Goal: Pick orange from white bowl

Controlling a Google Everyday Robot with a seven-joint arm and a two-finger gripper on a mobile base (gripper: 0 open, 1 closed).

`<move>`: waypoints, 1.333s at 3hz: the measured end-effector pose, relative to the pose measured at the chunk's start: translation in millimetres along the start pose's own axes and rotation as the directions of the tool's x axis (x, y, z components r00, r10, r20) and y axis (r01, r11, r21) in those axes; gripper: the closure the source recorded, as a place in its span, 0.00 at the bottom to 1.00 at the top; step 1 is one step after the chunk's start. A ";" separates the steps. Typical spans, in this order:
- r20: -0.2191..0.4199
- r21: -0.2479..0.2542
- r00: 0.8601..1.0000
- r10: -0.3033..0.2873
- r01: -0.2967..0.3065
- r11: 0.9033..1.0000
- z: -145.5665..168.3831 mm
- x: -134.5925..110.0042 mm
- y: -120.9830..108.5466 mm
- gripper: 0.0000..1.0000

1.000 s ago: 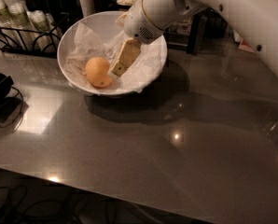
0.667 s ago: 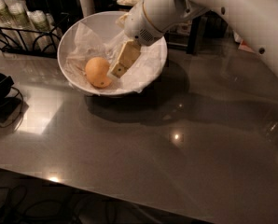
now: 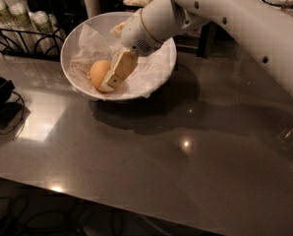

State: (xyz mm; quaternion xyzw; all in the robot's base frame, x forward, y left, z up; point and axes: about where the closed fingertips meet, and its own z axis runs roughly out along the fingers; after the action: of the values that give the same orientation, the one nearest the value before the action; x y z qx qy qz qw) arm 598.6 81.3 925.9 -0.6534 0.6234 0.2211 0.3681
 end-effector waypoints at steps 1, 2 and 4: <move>0.000 0.000 1.000 0.000 0.000 1.000 0.2 -0.1 0.0 0.08; -0.008 -0.007 1.000 -0.009 0.009 1.000 11.6 -2.4 -2.1 0.08; -0.029 -0.020 1.000 -0.001 0.001 1.000 27.8 6.6 -13.0 0.13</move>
Offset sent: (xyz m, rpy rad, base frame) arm 0.0097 0.0183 -0.0093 -0.0206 -0.0078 0.0126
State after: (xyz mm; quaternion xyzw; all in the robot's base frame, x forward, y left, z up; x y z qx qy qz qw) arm 616.9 97.4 906.1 -0.6605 0.6261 0.2175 0.3527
